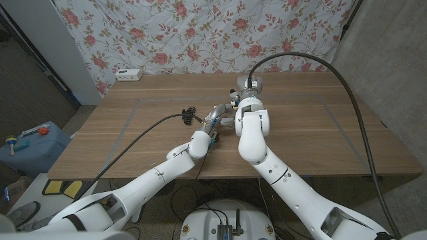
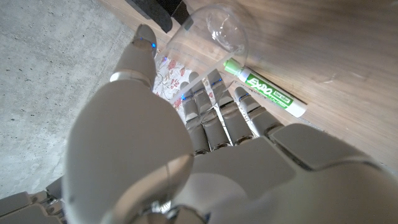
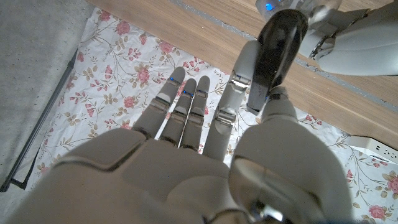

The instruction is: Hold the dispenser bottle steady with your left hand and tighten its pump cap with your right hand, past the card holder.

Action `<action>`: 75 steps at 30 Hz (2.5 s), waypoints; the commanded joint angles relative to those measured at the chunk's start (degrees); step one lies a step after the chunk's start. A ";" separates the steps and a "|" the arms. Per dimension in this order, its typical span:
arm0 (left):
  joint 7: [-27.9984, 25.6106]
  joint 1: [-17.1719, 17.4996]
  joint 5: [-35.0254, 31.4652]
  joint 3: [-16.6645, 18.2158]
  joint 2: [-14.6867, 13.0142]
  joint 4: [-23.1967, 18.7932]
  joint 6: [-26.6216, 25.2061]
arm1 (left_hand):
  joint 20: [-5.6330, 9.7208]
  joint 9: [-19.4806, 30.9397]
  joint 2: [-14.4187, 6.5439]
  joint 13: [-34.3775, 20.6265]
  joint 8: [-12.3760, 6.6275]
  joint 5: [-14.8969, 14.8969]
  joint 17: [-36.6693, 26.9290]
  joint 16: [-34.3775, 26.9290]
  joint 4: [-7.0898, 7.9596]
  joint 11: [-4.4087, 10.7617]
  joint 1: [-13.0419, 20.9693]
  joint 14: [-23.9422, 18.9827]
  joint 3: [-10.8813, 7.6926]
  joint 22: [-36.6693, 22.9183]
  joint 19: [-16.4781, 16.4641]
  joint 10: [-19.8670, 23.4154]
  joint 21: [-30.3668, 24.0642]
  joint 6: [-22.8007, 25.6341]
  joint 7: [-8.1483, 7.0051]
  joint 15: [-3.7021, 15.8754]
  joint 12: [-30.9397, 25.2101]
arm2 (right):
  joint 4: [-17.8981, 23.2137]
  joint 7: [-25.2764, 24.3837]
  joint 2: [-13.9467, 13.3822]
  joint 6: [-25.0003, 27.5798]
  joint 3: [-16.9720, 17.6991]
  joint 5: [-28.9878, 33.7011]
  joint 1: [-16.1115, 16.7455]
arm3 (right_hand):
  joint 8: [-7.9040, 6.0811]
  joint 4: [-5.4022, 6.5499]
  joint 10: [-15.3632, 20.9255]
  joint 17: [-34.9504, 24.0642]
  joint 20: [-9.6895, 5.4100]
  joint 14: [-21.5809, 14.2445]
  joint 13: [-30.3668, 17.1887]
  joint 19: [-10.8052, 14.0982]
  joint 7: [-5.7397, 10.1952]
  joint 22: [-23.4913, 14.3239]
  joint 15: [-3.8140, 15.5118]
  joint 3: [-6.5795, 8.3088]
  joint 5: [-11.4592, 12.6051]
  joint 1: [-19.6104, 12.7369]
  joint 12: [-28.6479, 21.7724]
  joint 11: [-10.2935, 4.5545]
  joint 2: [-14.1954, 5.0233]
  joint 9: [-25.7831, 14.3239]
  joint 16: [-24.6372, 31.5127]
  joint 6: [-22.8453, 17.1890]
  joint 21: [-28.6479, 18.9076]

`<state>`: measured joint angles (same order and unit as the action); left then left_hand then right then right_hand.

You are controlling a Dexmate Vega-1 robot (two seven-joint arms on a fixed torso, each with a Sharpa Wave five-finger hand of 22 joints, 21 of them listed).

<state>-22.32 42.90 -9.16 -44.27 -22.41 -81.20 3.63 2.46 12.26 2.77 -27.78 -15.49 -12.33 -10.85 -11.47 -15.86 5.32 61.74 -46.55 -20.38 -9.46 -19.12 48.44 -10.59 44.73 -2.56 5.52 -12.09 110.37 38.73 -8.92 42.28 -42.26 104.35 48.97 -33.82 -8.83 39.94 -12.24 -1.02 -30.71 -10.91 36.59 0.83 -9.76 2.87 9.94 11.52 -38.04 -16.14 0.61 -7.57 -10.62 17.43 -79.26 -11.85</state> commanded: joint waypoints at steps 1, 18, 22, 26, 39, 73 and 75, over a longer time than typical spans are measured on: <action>0.26 -0.39 0.37 0.08 0.34 1.14 0.18 | 2.80 0.12 -9.47 -0.16 -0.23 -0.05 -0.11 -0.38 6.63 0.22 -6.08 -0.08 -6.65 -0.15 0.02 0.17 -0.22 9.56 0.35 2.65 -0.35 | -1.67 -1.57 2.63 3.85 0.97 0.37 0.29 | -1.16 -0.48 1.05 -0.15 -0.34 -0.94 -0.03 0.62 2.50 -0.10 3.34 1.24 -0.40 -2.00 0.00 -0.09 -1.22 -0.03 0.39 -2.75 0.15; 0.33 -1.54 0.82 -0.21 1.32 3.48 1.10 | 2.90 0.12 -9.49 -0.14 -0.30 -0.04 -0.12 -0.35 6.55 -0.02 -5.85 0.06 -6.68 -0.15 0.07 0.17 -0.19 9.80 0.48 2.60 -0.34 | -2.34 -6.35 3.86 7.95 1.09 -6.23 0.10 | -4.17 -1.10 0.98 -0.29 -0.21 -0.81 0.14 0.57 1.73 -0.09 2.63 3.24 -0.46 -6.28 1.23 1.01 -1.75 0.01 0.22 -2.83 0.42; 0.39 -1.85 0.89 -0.30 1.49 4.04 1.38 | 2.92 0.12 -9.50 -0.12 -0.27 -0.03 -0.13 -0.36 6.61 -0.02 -5.90 0.05 -6.66 -0.15 0.07 0.07 -0.19 9.73 0.51 2.68 -0.29 | -1.93 -7.99 2.81 8.17 0.72 -8.06 -0.03 | -5.87 0.27 0.70 -0.62 0.18 -0.71 0.17 0.47 1.76 -0.09 2.30 2.39 -0.90 -4.60 1.98 1.46 -1.01 0.11 0.16 -2.78 0.53; 0.44 -2.18 1.00 -0.38 1.71 4.65 1.69 | 2.90 0.12 -9.47 -0.14 -0.26 -0.02 -0.10 -0.35 6.60 -0.02 -5.88 0.03 -6.67 -0.15 0.06 0.12 -0.20 9.73 0.44 2.71 -0.32 | -1.21 -8.72 1.23 7.73 0.20 -9.41 -0.29 | -6.65 1.59 0.86 -0.62 0.49 -0.82 0.15 0.41 1.66 -0.11 1.92 0.82 -1.55 -1.56 2.44 1.55 0.61 0.44 -0.13 -2.16 0.58; 0.53 -2.94 0.90 -0.66 2.03 5.60 2.35 | 2.82 0.12 -9.45 -0.15 -0.24 0.02 -0.02 -0.29 6.77 0.20 -6.10 -0.01 -6.67 -0.15 0.01 0.13 -0.21 9.71 0.24 2.77 -0.34 | 0.43 -7.25 -1.22 7.72 -0.96 -8.84 -1.23 | -1.28 7.12 -1.11 -0.77 2.09 0.25 -0.19 -1.41 1.59 -0.19 -0.29 -5.68 0.02 12.08 4.34 2.33 5.34 0.57 -2.17 4.74 0.85; 0.27 -1.77 0.49 -0.18 0.92 3.12 1.73 | 2.73 0.11 -9.49 -0.18 -0.25 0.02 0.17 -0.13 7.36 0.58 -7.21 -0.22 -6.70 -0.15 0.04 0.19 -0.19 9.78 -0.58 2.87 -0.32 | 14.47 5.47 -10.52 -6.05 7.36 -11.81 1.86 | 16.82 6.67 -19.08 -0.36 3.14 14.23 -0.84 -11.22 3.60 -0.09 -3.49 -8.32 4.48 12.93 5.93 2.84 5.25 -1.05 -6.65 37.98 1.36; 0.24 -1.75 0.49 -0.15 0.94 3.12 1.70 | 2.69 0.11 -9.52 -0.18 -0.23 0.01 0.16 -0.14 7.39 0.65 -7.26 -0.26 -6.71 -0.15 0.04 0.16 -0.19 9.71 -0.58 2.90 -0.31 | 15.39 6.60 -11.68 -7.04 8.08 -13.19 1.66 | 17.66 6.09 -21.15 -0.29 2.95 15.75 -0.87 -11.71 3.63 -0.09 -3.42 -8.15 4.47 12.12 6.01 2.89 5.21 -1.19 -6.72 39.97 1.25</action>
<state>-21.96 40.93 -8.65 -44.66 -21.36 -77.87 5.30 2.46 12.26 2.77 -27.76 -15.36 -12.33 -10.66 -11.47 -15.62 5.74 61.74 -46.25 -20.14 -9.46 -19.12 48.24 -10.59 44.73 -2.55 5.43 -11.91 119.96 39.51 -15.25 41.77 -38.24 97.57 50.42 -16.91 -1.93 20.60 -12.50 1.99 -16.24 -11.62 25.39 4.31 -9.75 -0.58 1.67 15.74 -24.95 -10.36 3.52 -2.27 -11.57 10.98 -41.11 -10.57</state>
